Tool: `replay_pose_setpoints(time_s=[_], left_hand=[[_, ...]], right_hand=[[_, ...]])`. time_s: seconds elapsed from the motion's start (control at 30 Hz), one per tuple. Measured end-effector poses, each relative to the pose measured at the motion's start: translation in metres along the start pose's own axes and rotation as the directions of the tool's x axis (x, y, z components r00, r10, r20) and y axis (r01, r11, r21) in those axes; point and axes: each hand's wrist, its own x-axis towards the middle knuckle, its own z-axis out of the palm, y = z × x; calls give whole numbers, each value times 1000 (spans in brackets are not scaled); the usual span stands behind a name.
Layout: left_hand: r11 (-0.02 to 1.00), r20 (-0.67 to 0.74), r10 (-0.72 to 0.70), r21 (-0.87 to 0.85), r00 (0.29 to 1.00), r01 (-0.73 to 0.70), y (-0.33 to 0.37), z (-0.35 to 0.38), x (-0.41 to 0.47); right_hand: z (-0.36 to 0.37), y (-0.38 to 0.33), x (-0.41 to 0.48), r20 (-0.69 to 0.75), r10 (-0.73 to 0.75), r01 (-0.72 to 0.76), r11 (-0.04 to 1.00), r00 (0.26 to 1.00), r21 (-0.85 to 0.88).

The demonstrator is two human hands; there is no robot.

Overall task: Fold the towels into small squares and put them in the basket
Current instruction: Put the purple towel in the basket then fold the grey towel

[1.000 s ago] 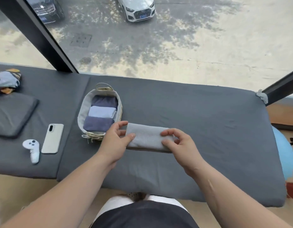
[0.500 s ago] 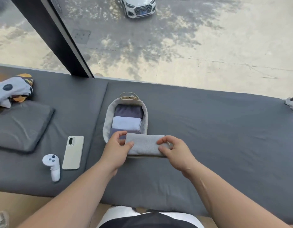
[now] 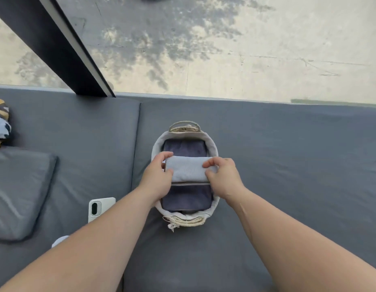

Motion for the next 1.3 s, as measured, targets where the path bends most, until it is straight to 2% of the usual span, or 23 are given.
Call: replay_pose_setpoints(time_s=[0.1,0.17,0.27,0.33,0.4,0.47,0.53,0.57,0.67,0.73,0.9,1.0,1.17,1.3], left_hand=[[979,-36,95,186,995,-87,-5,2,23],[903,-41,182,403,982,-150,-12,3,35],[743,17,200,650,980,-163,-18,8,37],[580,26,270,794,963,-184,-16,13,34],[362,129,417,885,900,-294,-15,15,31],[260,279,484,859,829,-441,-25,16,27],[290,372,378,822,848,-490,-35,18,15],[296,406,295,822,865,-487,-39,18,9],[281,424,183,842,887,-460,-43,17,1],[261,417,168,855,893,-448,-41,16,2],[178,437,95,877,895,-447,-37,19,9],[175,438,46,881,898,-439,-37,23,12],[190,437,3,883,899,-430,-33,30,15],[157,422,-43,898,905,-411,-24,39,21]], right_hand=[[20,1,19,-25,-21,20,999,999,-41],[29,3,26,-12,-60,59,995,998,-80],[36,9,32,31,-109,113,980,994,-163],[36,12,33,38,-143,148,954,989,-261],[34,14,32,52,-163,171,916,985,-363],[31,15,30,93,-155,181,864,983,-470],[27,15,26,116,-206,235,790,972,-567],[26,16,25,123,-295,304,712,947,-633],[26,22,23,306,-496,519,377,812,-767],[25,28,23,461,-446,597,232,767,-768],[6,37,27,649,-295,676,-14,701,-736],[0,33,26,693,-236,696,-85,681,-713],[9,26,28,664,-85,664,-33,743,-747],[21,18,41,628,28,628,-2,778,-778]])
